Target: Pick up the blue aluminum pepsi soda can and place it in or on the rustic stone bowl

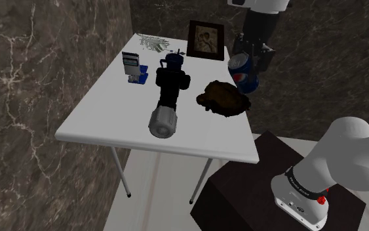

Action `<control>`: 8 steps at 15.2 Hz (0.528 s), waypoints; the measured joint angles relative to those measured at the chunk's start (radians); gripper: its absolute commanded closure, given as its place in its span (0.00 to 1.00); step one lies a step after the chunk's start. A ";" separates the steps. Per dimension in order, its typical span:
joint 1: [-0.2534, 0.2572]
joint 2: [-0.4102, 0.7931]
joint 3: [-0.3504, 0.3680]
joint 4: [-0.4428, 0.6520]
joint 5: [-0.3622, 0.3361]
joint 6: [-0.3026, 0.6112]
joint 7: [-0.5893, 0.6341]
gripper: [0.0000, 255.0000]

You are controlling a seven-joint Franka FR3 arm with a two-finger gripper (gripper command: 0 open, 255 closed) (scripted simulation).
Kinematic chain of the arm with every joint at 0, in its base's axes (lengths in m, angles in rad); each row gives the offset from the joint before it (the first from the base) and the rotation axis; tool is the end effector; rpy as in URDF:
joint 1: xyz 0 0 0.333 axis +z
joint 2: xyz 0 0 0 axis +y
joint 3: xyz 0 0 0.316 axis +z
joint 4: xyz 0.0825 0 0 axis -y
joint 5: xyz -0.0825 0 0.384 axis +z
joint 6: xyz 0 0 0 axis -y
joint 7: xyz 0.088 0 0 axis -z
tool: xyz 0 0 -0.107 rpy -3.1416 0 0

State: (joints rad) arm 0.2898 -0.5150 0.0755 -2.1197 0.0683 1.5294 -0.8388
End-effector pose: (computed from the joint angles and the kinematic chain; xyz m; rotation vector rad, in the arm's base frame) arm 0.3527 0.1498 0.6041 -2.5574 -1.7367 0.1033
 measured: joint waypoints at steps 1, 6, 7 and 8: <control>-0.006 0.031 -0.011 0.029 -0.008 0.001 -0.015 1.00; -0.035 0.127 -0.065 0.091 -0.040 0.032 -0.090 1.00; -0.035 0.125 -0.066 0.077 -0.041 0.044 -0.092 1.00; -0.035 0.126 -0.066 0.066 -0.041 0.056 -0.093 1.00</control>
State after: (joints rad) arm 0.2544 -0.3888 0.0094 -2.0534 0.0269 1.5857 -0.9318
